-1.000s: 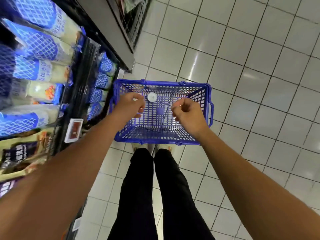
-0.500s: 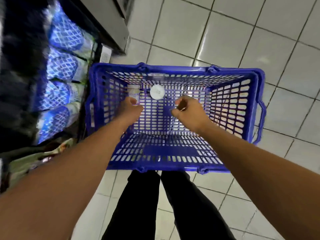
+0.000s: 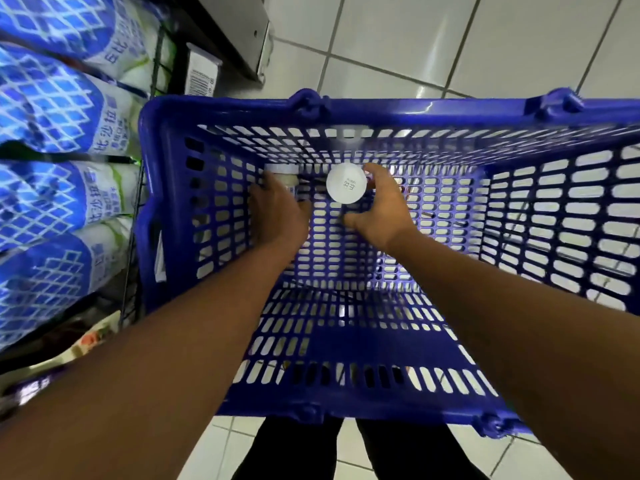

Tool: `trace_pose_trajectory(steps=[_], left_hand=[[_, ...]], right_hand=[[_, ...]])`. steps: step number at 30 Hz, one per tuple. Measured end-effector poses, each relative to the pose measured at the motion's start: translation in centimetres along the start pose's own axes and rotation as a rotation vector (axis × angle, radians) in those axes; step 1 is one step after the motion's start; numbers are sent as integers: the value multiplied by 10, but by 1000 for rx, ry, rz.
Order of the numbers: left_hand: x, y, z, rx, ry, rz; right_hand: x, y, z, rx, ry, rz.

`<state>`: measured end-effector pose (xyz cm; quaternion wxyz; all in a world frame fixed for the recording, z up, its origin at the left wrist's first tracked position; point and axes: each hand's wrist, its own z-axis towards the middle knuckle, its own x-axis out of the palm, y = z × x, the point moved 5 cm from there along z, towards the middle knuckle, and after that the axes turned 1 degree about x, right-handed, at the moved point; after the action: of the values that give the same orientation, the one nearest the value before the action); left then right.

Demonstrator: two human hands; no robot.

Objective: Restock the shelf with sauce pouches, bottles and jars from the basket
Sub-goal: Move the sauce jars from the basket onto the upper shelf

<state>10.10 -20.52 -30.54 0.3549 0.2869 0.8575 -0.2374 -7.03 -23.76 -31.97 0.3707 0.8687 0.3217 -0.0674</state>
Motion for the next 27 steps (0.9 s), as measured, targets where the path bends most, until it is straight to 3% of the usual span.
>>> trace_pose_trajectory(steps=[3, 7, 13, 21, 27], left_hand=[[9, 0, 4, 90, -31, 86], [24, -12, 8, 189, -3, 17], [47, -13, 14, 70, 139, -311], [56, 4, -7, 68, 435, -389], [28, -7, -44, 21, 515, -587]], right_hand=[[11, -4, 13, -20, 7, 24], [12, -6, 19, -80, -61, 54], [1, -21, 11, -76, -45, 102], [-12, -43, -25, 91, 32, 297], [-33, -27, -73, 178, 31, 441]])
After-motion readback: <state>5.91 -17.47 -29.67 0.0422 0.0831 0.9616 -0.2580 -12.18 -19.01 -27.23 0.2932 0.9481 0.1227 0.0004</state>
